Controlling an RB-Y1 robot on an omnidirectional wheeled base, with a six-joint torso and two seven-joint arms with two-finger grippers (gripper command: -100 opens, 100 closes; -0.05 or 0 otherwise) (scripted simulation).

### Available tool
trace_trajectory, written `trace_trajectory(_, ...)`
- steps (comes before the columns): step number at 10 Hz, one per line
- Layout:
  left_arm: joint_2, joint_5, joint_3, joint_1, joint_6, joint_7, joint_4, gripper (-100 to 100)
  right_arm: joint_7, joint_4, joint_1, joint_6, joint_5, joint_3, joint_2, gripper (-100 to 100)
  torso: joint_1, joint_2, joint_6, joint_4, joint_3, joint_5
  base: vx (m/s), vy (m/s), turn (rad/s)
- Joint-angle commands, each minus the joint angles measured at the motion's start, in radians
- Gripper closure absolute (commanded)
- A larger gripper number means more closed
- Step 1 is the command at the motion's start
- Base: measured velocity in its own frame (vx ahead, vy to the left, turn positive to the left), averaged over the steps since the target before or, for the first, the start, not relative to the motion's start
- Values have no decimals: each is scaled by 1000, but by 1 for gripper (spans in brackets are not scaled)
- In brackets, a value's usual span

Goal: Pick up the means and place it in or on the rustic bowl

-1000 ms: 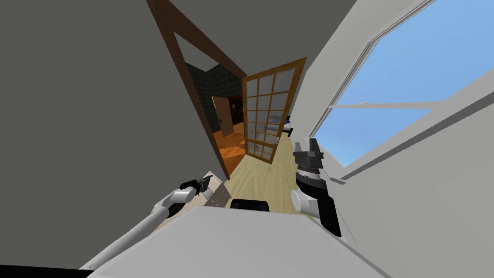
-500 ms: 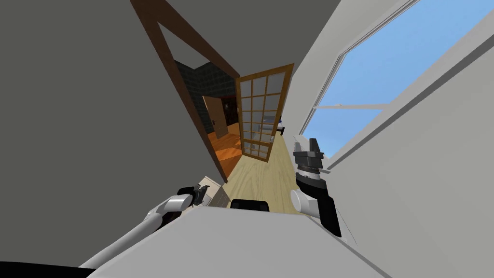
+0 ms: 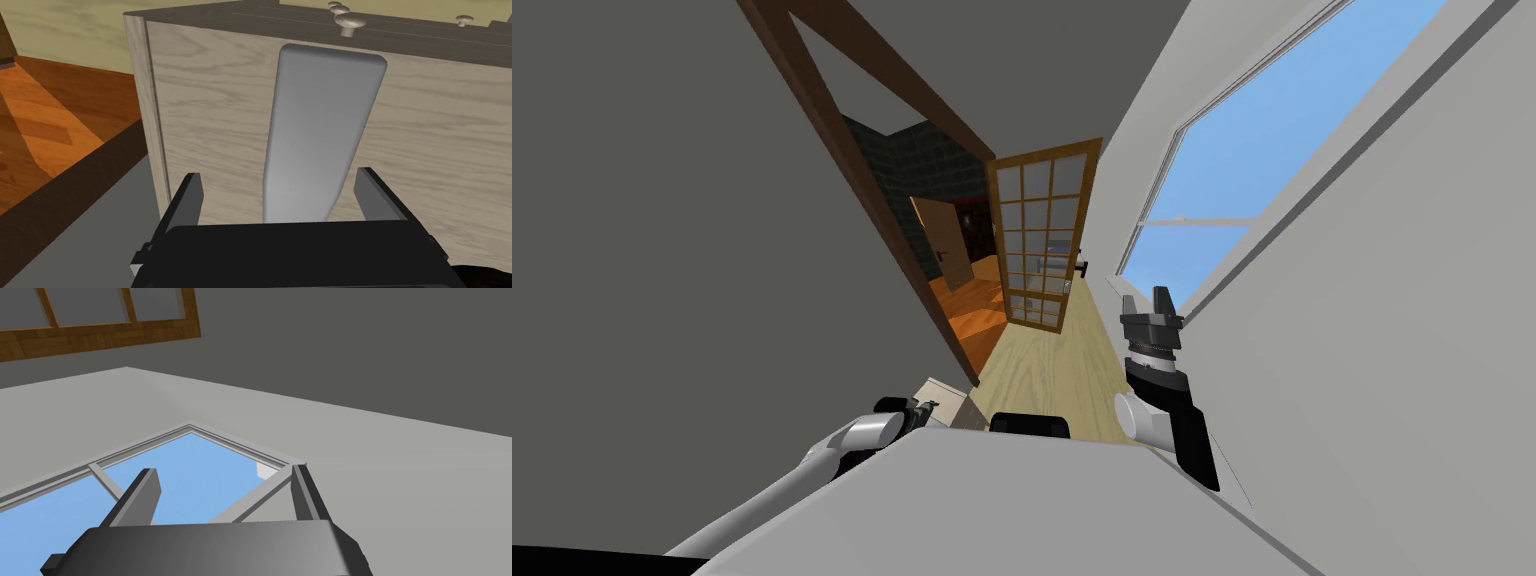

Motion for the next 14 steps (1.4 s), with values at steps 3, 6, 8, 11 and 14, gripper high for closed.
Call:
trace_trajectory(3, 34, 42, -55, 3, 47, -8, 31, -100, 0, 0, 0, 0, 0, 0, 0, 0, 0, -1, 0, 0, 0, 0, 18, 78, -200)
trace_trajectory(6, 48, 79, -104, -2, 76, -21, 73, -100, 0, 0, 0, 0, 0, 0, 0, 0, -4, 0, 0, 0, 0, -1, 14, 35, -136)
trace_trajectory(8, 42, 90, -124, -3, 84, -26, 89, -100, 0, 0, 0, 0, 0, 0, 0, 0, 0, -2, -1, 0, -1, 0, 31, 72, -144)
trace_trajectory(11, 20, 63, -115, 3, 70, -18, 95, -100, 0, 0, 0, 0, 0, 0, 0, 0, -5, -1, -1, 0, 0, -1, 5, 16, -14)
trace_trajectory(14, -35, 22, -110, -1, 48, -17, 138, -100, 0, 0, 0, 0, 0, 0, 0, 0, -3, 0, -1, 0, 0, -1, 2, 43, -27)
